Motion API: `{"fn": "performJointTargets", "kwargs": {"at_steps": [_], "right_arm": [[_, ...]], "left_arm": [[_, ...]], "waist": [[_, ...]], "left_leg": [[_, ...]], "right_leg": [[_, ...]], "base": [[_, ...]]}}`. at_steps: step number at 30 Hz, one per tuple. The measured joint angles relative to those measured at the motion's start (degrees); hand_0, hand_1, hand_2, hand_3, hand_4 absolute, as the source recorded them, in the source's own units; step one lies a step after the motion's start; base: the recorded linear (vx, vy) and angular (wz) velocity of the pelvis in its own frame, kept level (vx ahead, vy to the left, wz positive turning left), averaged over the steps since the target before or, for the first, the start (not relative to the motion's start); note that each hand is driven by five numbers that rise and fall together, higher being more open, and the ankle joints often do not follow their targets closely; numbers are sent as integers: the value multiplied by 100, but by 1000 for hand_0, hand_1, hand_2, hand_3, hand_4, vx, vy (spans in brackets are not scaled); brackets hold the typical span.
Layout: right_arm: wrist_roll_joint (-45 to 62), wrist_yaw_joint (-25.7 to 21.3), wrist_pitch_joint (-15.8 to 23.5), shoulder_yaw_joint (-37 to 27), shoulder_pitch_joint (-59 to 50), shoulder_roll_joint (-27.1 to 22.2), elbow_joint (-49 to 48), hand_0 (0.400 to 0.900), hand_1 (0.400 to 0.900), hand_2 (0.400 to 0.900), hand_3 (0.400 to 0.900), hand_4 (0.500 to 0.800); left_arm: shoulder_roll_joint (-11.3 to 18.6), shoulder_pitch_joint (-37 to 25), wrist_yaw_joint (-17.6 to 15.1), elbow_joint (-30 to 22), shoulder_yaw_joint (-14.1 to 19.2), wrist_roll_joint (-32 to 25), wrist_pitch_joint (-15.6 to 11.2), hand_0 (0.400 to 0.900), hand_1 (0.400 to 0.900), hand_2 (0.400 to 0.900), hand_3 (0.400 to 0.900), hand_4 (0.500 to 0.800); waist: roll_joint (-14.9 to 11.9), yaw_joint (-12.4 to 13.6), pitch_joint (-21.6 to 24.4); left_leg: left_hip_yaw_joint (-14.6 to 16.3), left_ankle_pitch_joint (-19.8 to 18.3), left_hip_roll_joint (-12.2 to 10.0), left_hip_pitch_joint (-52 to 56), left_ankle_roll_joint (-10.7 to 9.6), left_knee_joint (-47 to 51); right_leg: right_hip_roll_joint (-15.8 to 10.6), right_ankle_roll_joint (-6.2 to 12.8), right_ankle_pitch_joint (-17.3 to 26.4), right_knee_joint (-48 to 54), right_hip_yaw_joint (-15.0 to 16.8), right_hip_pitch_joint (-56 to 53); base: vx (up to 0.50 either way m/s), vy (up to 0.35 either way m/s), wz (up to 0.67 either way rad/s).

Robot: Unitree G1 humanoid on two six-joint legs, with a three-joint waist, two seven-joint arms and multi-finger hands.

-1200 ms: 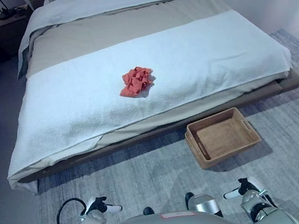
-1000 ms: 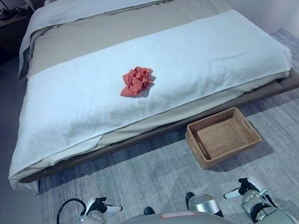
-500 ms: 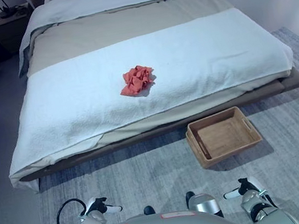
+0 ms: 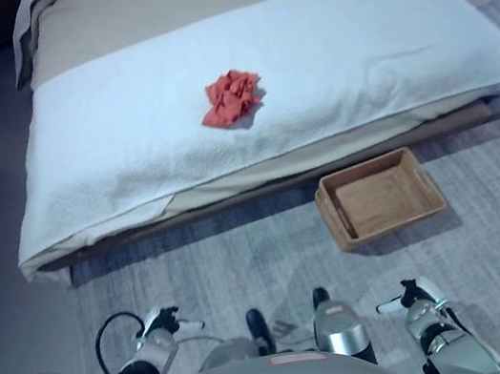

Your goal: Put the clothes on the bed into the basket.

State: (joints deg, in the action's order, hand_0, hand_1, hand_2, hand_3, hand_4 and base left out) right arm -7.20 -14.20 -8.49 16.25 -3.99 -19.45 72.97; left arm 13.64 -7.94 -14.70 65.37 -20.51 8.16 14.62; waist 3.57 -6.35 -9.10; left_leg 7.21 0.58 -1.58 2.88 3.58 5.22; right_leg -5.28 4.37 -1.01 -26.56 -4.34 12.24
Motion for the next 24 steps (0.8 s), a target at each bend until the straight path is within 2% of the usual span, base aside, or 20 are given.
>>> {"fn": "performJointTargets", "kwargs": {"at_steps": [2,3,6,7,8,9,10,11,12,13,14,15,16,18,19,20,21,22,23,24], "right_arm": [[52,9,-1,-119,65,75,56,900,900,900,900,800],[75,20,-13,-170,42,97,68,900,900,900,900,800],[80,27,-3,-242,-43,108,70,900,900,900,900,800],[79,27,-13,-291,-2,115,68,900,900,900,900,800],[81,25,-22,-362,39,175,67,900,900,900,900,800],[81,25,-11,-422,99,217,61,900,900,900,900,800],[85,34,-18,-450,233,320,83,900,900,900,900,800],[80,52,0,-466,283,315,201,900,900,900,900,800],[83,59,-15,-315,298,192,223,900,900,900,900,800],[80,66,6,-267,328,110,215,900,900,900,900,800],[81,72,7,-196,429,-38,183,900,900,900,900,800],[82,76,0,-166,452,-100,191,900,900,900,900,800],[86,71,1,-207,432,-145,132,900,900,900,900,800],[103,68,-5,-261,412,-188,87,900,900,900,900,800],[105,51,1,-255,395,-170,82,900,900,900,900,800],[145,65,9,-238,331,-150,75,900,900,900,900,800],[212,60,9,-214,233,-149,83,900,900,900,900,800],[220,60,5,-186,177,-146,75,900,900,900,900,800],[226,49,12,-168,87,-108,65,900,900,900,900,800],[236,17,-3,-126,-14,-53,62,900,900,900,900,800]], "left_arm": [[71,-92,-35,-19,-15,0,8,900,900,900,900,800],[110,-92,-40,-21,-19,-1,40,900,900,900,900,800],[174,-106,-43,24,40,4,100,900,900,900,900,800],[173,-100,-44,23,34,6,108,900,900,900,900,800],[221,-56,-39,8,38,14,90,900,900,900,900,800],[245,-34,-40,2,43,17,87,900,900,900,900,800],[289,-17,-26,10,47,18,88,900,900,900,900,800],[218,-39,-5,-14,44,17,68,900,900,900,900,800],[76,96,41,3,96,16,44,900,900,900,900,800],[-1,203,65,2,105,17,41,900,900,900,900,800],[-134,311,104,8,131,15,37,900,900,900,900,800],[-174,302,105,28,127,18,6,900,900,900,900,800],[-209,229,106,7,122,17,-18,900,900,900,900,800],[-278,84,81,-30,75,19,-93,900,900,900,900,800],[-254,8,80,-33,44,16,-103,900,900,900,900,800],[-234,-108,54,-28,-10,18,-109,900,900,900,900,800],[-241,-165,35,-19,-156,17,-118,900,900,900,900,800],[-244,-165,31,-15,-115,15,-126,900,900,900,900,800],[-224,-151,10,-13,-103,15,-127,900,900,900,900,800],[-211,-120,11,-8,-40,13,-120,900,900,900,900,800]], "waist": [[-70,-42,-66],[-31,-99,-97],[11,-151,-184],[-44,-163,-169],[-227,-168,-127],[-313,-189,-72],[-518,-310,49],[-566,-360,29],[-399,-381,123],[-280,-438,195],[-71,-500,343],[-2,-573,417],[100,-617,401],[256,-603,476],[244,-599,449],[207,-564,318],[119,-447,237],[47,-415,163],[-128,-300,54],[-317,-220,-40]], "left_leg": [[-189,-45,93,96,234,4],[-281,-97,45,67,454,-14],[-412,-111,-93,20,453,-65],[-418,-163,-92,23,371,-63],[-504,-296,-20,22,163,10],[-548,-334,1,20,110,10],[-708,-374,131,59,-81,-84],[-692,-586,142,-118,-435,-1028],[-715,-1006,64,-144,-608,-1870],[-731,-1271,-17,-75,-721,-2173],[-771,-1571,-200,12,-912,-2443],[-818,-1755,-288,-51,-1145,-2891],[-939,-1750,-346,-346,-1238,-3444],[-1284,-1428,-470,-1040,-1599,-4607],[-1326,-1414,-396,-1092,-1716,-4779],[-1352,-1278,-360,-1157,-1751,-5091],[-1213,-929,-313,-1199,-1441,-5359],[-1127,-542,-321,-1254,-1471,-5421],[-789,-207,-285,-1268,-1392,-5571],[-385,-437,-323,-1270,-1092,-5267]], "right_leg": [[-31,-10,-74,-747,172,424],[102,-13,-130,-507,238,495],[362,114,-94,1458,232,347],[362,143,-74,1817,213,347],[331,188,-98,2156,190,278],[278,236,-129,2160,204,270],[186,354,-199,2260,299,156],[216,505,-79,2327,285,-7],[384,497,-81,2404,325,-183],[521,479,-73,2439,332,-283],[752,327,-27,2411,252,-438],[817,109,85,2411,172,-481],[917,-38,63,2387,134,-585],[1158,-288,30,2283,56,-609],[1111,-299,76,2234,80,-605],[1094,-459,56,2129,90,-635],[1031,-751,101,2200,140,-781],[1003,-877,70,2200,236,-850],[873,-986,87,2236,346,-996],[722,-1167,47,2505,466,-1268]], "base": [[302,81,34],[340,20,36],[430,-46,23],[503,-89,37],[485,-91,45],[492,-108,51],[572,-159,55],[604,-194,57],[598,-218,50],[562,-229,41],[535,-248,43],[495,-266,45],[437,-277,37],[372,-266,7],[341,-244,-23],[334,-249,-35],[369,-234,-46],[359,-179,-38],[397,-109,-25],[426,-72,-7]]}}
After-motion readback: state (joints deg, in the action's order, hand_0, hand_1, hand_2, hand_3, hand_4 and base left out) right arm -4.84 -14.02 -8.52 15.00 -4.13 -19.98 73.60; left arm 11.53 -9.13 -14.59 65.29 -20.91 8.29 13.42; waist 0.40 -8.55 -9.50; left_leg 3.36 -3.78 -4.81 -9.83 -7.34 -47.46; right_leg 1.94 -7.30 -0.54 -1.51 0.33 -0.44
